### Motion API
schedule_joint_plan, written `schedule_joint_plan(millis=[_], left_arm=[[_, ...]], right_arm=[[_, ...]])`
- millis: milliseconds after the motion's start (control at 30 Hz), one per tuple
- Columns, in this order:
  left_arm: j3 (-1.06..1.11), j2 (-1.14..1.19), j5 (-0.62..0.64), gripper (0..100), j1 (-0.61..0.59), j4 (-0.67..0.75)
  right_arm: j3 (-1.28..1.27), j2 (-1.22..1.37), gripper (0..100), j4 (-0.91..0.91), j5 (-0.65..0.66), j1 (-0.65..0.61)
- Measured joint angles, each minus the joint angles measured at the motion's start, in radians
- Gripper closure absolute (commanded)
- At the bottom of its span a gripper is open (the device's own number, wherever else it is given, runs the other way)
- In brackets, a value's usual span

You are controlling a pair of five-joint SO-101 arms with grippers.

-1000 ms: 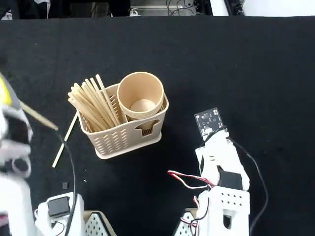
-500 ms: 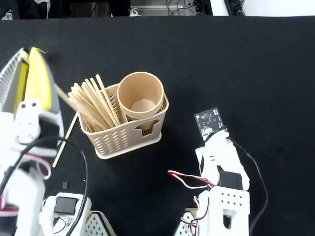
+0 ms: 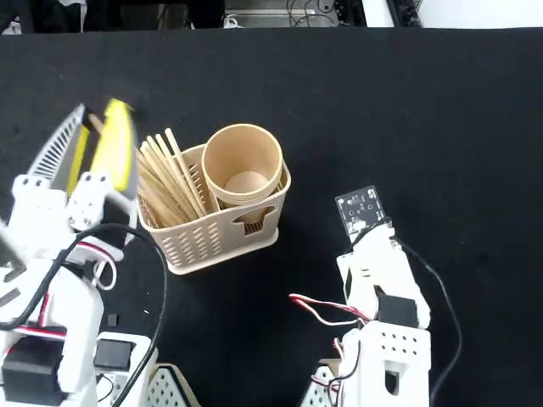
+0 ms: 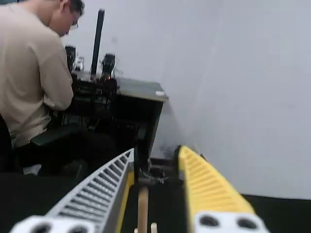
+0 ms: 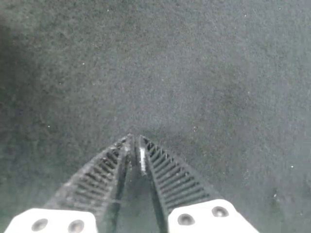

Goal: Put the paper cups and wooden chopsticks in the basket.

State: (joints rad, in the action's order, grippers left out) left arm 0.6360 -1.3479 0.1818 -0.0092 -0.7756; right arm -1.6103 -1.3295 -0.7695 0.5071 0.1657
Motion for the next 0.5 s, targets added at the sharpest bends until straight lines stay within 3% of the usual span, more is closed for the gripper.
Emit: schedule_joint_plan(millis=[100,267,500], left_arm=[[-0.052,0.063,-0.020,77,-0.008,-0.123],[-0.227,0.262,-0.031,77,-0.164,-0.253],[-0.505,0.703,-0.074,78,-0.647,-0.433]], right_arm=[[0.000,0.000,98.4,0.000,0.000,0.000],[0.000,0.000,98.4,0.000,0.000,0.000],[0.000,0.000,98.4,0.000,0.000,0.000]])
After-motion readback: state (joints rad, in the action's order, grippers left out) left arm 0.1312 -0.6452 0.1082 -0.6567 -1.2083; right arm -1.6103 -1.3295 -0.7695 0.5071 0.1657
